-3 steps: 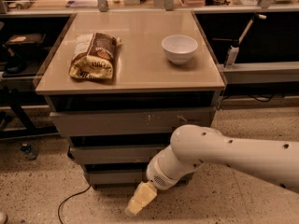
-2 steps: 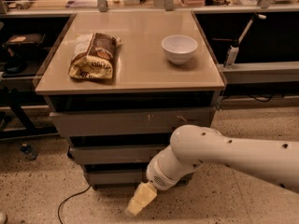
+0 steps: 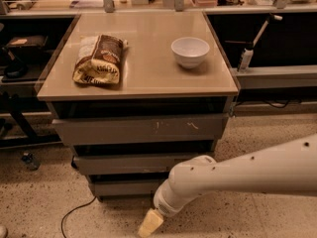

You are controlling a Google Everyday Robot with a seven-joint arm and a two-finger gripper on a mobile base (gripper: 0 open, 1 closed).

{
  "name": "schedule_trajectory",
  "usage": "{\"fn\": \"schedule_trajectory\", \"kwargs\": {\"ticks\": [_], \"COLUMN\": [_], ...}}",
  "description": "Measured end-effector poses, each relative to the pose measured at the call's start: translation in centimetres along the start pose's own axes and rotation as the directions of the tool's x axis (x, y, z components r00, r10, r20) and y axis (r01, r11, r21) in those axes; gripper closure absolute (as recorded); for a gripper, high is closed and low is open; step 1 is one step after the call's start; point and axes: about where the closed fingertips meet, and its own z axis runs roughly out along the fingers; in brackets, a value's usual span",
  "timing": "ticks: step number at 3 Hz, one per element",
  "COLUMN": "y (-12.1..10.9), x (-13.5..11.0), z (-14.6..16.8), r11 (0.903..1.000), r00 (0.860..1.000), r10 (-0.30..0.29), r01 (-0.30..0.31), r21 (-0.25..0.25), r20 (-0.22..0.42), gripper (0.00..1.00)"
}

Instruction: Open bottom drawer

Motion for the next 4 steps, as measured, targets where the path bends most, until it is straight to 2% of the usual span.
{"fn": "schedule_trajectory", "kwargs": {"ticks": [1,2,3,4], "y": [-3.3,-3.2,-4.7,-7.7], "x": [2.1,2.1,2.2,1.4], "z": [4.9,4.9,6.8,8.7], "r11": [0.9961,0.9962,0.996,0.9966], "r00": [0.997,0.997,0.997,0.999], "r10": [0.071,0.071,0.077,0.043], "r01": [-0.069,-0.069,-0.076,-0.044], "r21": [0.054,0.054,0.046,0.069], "r20": [-0.033,-0.033,-0.02,0.02], "gripper": [0.0,0.0,0.0,0.0]}}
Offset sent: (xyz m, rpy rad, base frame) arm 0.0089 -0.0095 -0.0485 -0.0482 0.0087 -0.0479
